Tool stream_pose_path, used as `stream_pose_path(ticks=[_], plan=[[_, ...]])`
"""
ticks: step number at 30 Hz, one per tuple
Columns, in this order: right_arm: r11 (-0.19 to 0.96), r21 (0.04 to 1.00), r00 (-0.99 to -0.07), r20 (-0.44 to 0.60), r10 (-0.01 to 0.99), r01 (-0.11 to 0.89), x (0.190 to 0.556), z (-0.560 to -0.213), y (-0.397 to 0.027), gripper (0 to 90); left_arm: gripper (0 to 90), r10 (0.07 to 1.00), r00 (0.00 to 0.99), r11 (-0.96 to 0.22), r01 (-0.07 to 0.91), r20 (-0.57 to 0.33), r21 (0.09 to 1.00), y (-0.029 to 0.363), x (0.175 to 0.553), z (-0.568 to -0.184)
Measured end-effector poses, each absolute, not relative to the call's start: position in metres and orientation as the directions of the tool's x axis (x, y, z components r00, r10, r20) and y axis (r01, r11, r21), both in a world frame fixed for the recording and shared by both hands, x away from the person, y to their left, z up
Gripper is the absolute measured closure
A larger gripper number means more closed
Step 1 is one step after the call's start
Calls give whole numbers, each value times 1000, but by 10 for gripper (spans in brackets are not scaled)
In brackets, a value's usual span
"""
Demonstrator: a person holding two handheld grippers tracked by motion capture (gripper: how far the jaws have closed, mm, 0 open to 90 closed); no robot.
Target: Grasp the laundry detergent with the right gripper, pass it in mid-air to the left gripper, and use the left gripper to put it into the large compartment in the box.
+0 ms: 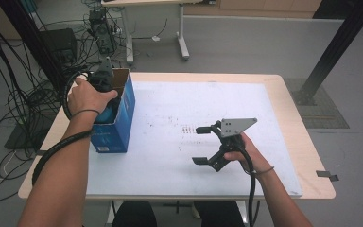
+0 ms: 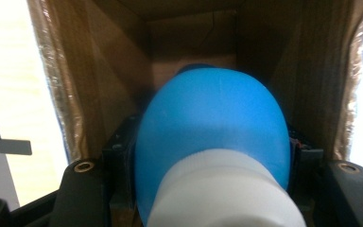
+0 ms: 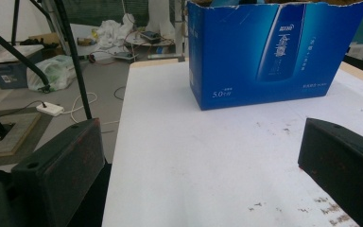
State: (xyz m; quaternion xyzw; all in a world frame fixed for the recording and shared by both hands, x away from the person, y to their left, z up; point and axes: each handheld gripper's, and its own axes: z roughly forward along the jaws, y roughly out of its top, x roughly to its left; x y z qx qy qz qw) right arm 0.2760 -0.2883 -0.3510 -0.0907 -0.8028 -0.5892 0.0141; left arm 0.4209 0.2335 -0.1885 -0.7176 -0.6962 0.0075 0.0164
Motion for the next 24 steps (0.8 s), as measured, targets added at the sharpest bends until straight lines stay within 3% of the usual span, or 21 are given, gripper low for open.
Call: stream_pose_path(ticks=[24], plan=[[296, 941, -983, 128, 131, 162, 276, -351, -287, 11, 377, 1000, 26, -26, 999, 0, -32, 238, 422, -191]])
